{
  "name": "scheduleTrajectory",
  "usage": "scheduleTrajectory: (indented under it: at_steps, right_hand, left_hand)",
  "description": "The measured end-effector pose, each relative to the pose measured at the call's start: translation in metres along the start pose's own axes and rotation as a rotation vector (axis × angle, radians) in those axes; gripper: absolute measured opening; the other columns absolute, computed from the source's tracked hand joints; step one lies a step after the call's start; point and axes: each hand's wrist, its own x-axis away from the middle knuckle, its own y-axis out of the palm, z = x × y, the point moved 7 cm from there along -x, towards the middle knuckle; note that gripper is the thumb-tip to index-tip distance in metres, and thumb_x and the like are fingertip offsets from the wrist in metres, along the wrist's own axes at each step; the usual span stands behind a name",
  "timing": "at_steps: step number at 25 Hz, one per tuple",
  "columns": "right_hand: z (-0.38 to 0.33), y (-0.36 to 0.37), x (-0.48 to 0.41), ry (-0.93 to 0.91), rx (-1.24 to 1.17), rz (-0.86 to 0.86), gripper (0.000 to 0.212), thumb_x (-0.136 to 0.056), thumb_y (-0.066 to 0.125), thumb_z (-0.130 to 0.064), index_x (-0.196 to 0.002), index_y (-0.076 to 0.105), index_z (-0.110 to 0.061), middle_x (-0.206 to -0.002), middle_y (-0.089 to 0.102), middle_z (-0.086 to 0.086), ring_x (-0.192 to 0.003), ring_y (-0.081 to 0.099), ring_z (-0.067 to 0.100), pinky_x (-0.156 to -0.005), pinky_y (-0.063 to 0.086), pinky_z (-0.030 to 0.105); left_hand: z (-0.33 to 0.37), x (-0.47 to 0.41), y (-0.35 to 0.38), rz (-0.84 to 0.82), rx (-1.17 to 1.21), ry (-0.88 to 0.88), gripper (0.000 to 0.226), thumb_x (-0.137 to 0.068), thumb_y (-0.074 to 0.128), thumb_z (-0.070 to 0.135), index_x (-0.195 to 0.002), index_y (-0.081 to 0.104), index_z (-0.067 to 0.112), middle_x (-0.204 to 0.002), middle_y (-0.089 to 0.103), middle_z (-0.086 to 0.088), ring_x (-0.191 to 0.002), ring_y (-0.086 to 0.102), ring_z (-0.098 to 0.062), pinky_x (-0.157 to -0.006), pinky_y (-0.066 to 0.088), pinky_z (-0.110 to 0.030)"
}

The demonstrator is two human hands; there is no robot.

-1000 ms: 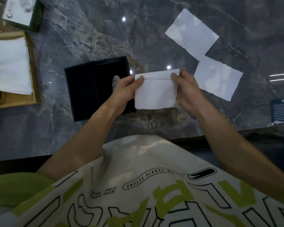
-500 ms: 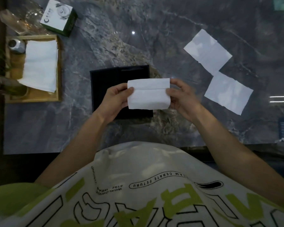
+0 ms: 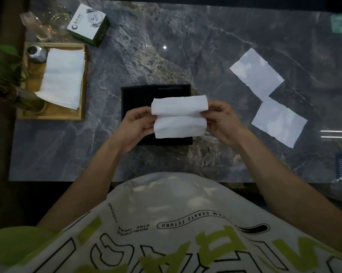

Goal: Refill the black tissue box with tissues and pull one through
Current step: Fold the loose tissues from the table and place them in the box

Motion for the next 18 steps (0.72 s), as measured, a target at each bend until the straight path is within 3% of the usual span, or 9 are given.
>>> scheduleTrajectory:
  at_steps: [4, 6, 8, 11, 13, 16, 18]
  right_hand:
    - [-0.006, 0.007, 0.001, -0.063, 0.124, 0.006, 0.049, -0.088, 0.046, 0.018, -0.075, 0.079, -0.015, -0.074, 0.075, -0.007, -0.072, 0.071, 0.008, -0.068, 0.060, 0.026]
    - [-0.011, 0.011, 0.001, -0.098, 0.207, 0.032, 0.035, -0.087, 0.046, 0.020, -0.099, 0.072, 0.001, -0.073, 0.075, -0.009, -0.073, 0.070, 0.007, -0.070, 0.061, 0.027]
    - [-0.016, 0.017, 0.004, -0.133, 0.292, 0.038, 0.035, -0.087, 0.047, 0.019, -0.114, 0.064, 0.004, -0.078, 0.076, -0.007, -0.076, 0.070, 0.006, -0.073, 0.061, 0.030]
    - [-0.024, 0.025, 0.007, -0.213, 0.416, 0.061, 0.036, -0.088, 0.047, 0.019, -0.115, 0.063, 0.001, -0.098, 0.072, 0.011, -0.076, 0.068, 0.001, -0.077, 0.059, 0.037]
    - [-0.027, 0.029, 0.008, -0.254, 0.465, 0.050, 0.037, -0.088, 0.047, 0.017, -0.112, 0.064, -0.004, -0.105, 0.069, 0.014, -0.079, 0.068, 0.003, -0.081, 0.057, 0.043]
    - [-0.027, 0.032, 0.006, -0.281, 0.492, 0.031, 0.036, -0.088, 0.048, 0.016, -0.107, 0.068, -0.006, -0.103, 0.070, 0.012, -0.089, 0.068, 0.015, -0.082, 0.055, 0.044]
    - [-0.026, 0.031, 0.002, -0.306, 0.585, 0.051, 0.039, -0.083, 0.043, 0.018, -0.096, 0.074, 0.000, -0.102, 0.073, 0.015, -0.091, 0.066, 0.018, -0.078, 0.051, 0.040]
  left_hand:
    - [0.001, 0.002, -0.004, -0.013, 0.142, -0.082, 0.032, -0.094, 0.034, 0.003, -0.094, 0.066, 0.007, -0.089, 0.075, -0.006, -0.080, 0.073, -0.019, -0.067, 0.060, -0.029]
    - [0.002, 0.005, -0.002, -0.062, 0.257, -0.130, 0.034, -0.092, 0.033, 0.014, -0.101, 0.065, 0.007, -0.098, 0.072, -0.010, -0.083, 0.071, -0.023, -0.071, 0.059, -0.031]
    - [0.003, 0.007, -0.001, -0.090, 0.309, -0.162, 0.039, -0.092, 0.039, 0.031, -0.102, 0.069, 0.009, -0.100, 0.071, -0.011, -0.085, 0.069, -0.023, -0.075, 0.059, -0.032]
    - [0.001, 0.008, 0.004, -0.146, 0.268, -0.188, 0.074, -0.095, 0.023, 0.064, -0.104, 0.076, 0.014, -0.116, 0.069, -0.012, -0.105, 0.067, -0.026, -0.092, 0.055, -0.037]
    - [0.000, 0.008, 0.007, -0.178, 0.246, -0.208, 0.087, -0.091, 0.008, 0.071, -0.103, 0.077, 0.019, -0.121, 0.068, -0.010, -0.113, 0.065, -0.024, -0.095, 0.053, -0.037]
    - [0.001, 0.009, 0.006, -0.176, 0.166, -0.199, 0.089, -0.092, 0.005, 0.069, -0.094, 0.080, 0.021, -0.113, 0.072, -0.007, -0.111, 0.065, -0.024, -0.094, 0.054, -0.035]
    - [0.002, 0.005, -0.002, -0.088, 0.013, -0.165, 0.093, -0.094, 0.004, 0.065, -0.076, 0.081, 0.016, -0.089, 0.076, -0.007, -0.092, 0.069, -0.023, -0.079, 0.057, -0.028]
